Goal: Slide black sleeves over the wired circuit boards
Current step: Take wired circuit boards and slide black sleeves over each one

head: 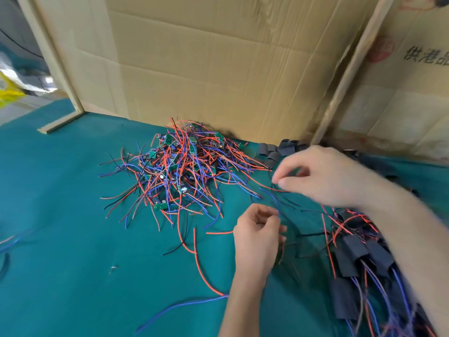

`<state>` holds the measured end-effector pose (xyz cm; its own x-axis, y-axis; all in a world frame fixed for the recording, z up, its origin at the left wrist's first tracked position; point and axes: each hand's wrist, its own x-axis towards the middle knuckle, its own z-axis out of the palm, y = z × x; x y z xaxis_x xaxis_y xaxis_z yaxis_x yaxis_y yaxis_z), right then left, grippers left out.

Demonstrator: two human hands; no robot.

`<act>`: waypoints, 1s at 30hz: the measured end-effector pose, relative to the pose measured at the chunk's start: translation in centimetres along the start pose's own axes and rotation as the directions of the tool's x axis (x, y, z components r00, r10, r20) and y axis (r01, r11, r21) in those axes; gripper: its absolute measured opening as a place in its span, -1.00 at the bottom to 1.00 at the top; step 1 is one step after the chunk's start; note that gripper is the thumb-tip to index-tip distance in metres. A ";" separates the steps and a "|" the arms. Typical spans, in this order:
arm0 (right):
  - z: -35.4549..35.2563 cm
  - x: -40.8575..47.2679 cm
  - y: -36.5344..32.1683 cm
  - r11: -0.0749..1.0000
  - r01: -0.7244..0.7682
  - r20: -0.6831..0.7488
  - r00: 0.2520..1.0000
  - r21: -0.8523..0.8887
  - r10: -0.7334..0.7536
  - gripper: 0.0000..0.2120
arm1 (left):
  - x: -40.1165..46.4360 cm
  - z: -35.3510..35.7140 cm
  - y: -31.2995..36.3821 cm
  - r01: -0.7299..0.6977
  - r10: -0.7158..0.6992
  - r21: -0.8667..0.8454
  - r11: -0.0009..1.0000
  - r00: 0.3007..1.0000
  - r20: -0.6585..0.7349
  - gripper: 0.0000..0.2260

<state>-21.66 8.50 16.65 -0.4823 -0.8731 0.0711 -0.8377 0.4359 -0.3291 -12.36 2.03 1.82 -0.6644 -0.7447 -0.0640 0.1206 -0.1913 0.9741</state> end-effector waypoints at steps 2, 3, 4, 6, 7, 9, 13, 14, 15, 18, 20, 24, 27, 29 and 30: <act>4.0 4.0 -2.5 0.988 0.154 0.140 0.979 -0.015 -0.150 -0.82 | 0.2 0.0 -0.1 -0.009 0.009 0.010 1.000 1.000 -0.024 -0.87; 6.0 6.0 -3.3 0.983 0.183 0.184 0.967 -0.014 -0.177 -0.76 | 0.2 0.0 0.0 -0.013 0.013 0.026 1.000 1.000 -0.019 -0.87; 7.6 7.6 -4.2 0.984 0.176 0.227 0.960 -0.023 -0.166 -0.69 | 0.1 -0.1 0.1 -0.016 0.017 0.038 0.999 1.000 -0.005 -0.87; 9.7 10.0 -5.1 0.991 0.123 0.305 0.947 -0.061 -0.098 -0.61 | -0.1 -0.3 0.1 -0.020 0.019 0.038 0.999 0.999 0.033 -0.89; 10.3 10.6 -5.2 0.990 0.107 0.317 0.946 -0.093 -0.072 -0.60 | -0.2 -0.4 0.1 -0.019 0.017 0.034 0.999 0.999 0.048 -0.90; 10.9 11.0 -4.9 0.990 0.067 0.261 0.965 -0.122 -0.033 -0.62 | -0.2 -0.6 0.2 -0.017 0.016 0.021 1.000 0.998 0.058 -0.91; 9.5 10.0 -3.3 1.000 0.024 0.001 1.000 0.004 -0.024 -0.79 | 0.2 -0.3 0.5 0.010 -0.008 -0.049 0.999 1.000 0.029 -0.87; 8.8 9.5 -2.9 0.999 0.023 -0.053 0.998 0.032 -0.022 -0.84 | 0.2 -0.3 0.5 0.022 -0.021 -0.062 0.998 1.000 0.021 -0.85; 8.0 9.0 -2.5 0.998 0.026 -0.094 0.995 0.056 -0.021 -0.86 | 0.3 -0.3 0.4 0.033 -0.031 -0.077 0.996 0.999 0.016 -0.84; 5.2 6.8 -1.8 0.990 0.020 -0.115 0.993 0.143 -0.003 -0.91 | 0.4 -0.5 0.5 0.064 -0.065 -0.177 0.982 0.998 0.002 -0.81; 3.4 4.6 -1.2 0.957 0.006 -0.087 0.996 0.291 0.020 -0.92 | 0.6 -0.6 0.8 0.100 -0.111 -0.326 0.940 0.994 -0.017 -0.82; 2.5 -1.7 0.2 0.813 -0.064 0.017 0.998 0.579 0.067 -0.74 | 0.5 -1.0 1.5 0.144 -0.167 -0.581 0.801 0.986 0.015 -0.73; 4.7 -6.3 0.9 0.731 -0.177 0.148 0.983 0.659 0.105 -0.76 | 0.4 -1.1 1.8 0.185 -0.191 -0.632 0.753 0.980 0.060 -0.74; 5.9 -8.4 1.3 0.683 -0.240 0.223 0.968 0.690 0.115 -0.75 | 0.2 -1.0 1.8 0.202 -0.198 -0.598 0.776 0.977 0.073 -0.83; 6.3 -9.1 1.6 0.668 -0.261 0.251 0.961 0.697 0.115 -0.75 | 0.1 -0.9 1.8 0.209 -0.198 -0.569 0.795 0.977 0.083 -0.85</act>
<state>-16.99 15.73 9.56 -0.4956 -0.8439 -0.2054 -0.2549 0.3674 -0.8945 -11.57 1.04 3.32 -0.7337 -0.6366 -0.2374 0.3766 -0.6719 0.6378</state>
